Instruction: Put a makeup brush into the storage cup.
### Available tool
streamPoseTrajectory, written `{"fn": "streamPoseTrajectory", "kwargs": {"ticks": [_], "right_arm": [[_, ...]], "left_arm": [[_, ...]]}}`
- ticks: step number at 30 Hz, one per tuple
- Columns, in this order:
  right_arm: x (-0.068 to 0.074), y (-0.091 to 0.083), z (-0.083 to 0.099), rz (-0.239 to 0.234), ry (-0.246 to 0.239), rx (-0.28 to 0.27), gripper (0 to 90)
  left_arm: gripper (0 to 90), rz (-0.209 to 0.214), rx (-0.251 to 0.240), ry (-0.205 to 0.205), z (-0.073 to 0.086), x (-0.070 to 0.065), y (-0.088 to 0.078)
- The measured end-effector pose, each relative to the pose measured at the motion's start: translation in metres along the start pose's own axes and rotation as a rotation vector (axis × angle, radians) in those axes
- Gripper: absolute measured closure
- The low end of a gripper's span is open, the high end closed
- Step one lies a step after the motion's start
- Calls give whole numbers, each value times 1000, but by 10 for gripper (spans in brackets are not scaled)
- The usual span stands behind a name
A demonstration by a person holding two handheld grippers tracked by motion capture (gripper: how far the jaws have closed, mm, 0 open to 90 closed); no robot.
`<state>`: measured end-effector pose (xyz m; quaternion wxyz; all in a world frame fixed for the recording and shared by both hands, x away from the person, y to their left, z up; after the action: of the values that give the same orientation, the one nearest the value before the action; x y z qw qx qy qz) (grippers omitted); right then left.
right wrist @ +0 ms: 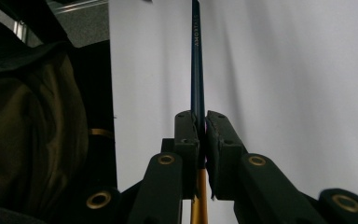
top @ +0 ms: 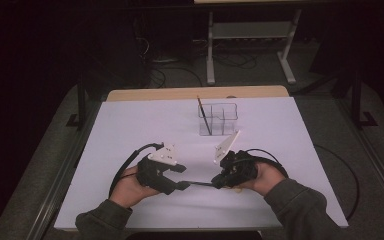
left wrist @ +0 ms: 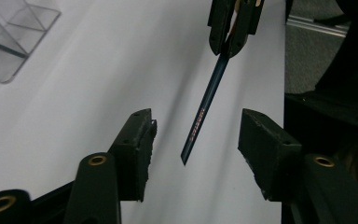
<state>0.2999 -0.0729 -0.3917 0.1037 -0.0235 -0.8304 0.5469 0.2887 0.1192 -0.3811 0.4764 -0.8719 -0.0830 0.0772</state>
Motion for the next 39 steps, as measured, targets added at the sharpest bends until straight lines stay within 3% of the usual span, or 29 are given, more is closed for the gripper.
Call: {"fn": "streamPoseTrajectory", "kwargs": {"ticks": [14, 24, 39], "right_arm": [[11, 2, -13, -37, -72, 17, 828], [16, 6, -19, -51, -100, 19, 828], [19, 12, -24, -56, -129, 35, 827]], "left_arm": [[617, 85, 71, 60, -1, -7, 11], [677, 131, 163, 97, 0, -11, 21], [788, 170, 207, 105, 2, -13, 27]]}}
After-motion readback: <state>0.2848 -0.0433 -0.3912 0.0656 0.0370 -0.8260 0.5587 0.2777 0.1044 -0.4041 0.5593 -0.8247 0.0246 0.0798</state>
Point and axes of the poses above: each handheld gripper's, and its own axes: y roughly forward along the jaws, z roughly out of its underside, x roughly to its left, the point moved 4 cm from there along y, roughly forward along the jaws, and after that the axes turned 11 degrees about x, right-handed, at the moved point
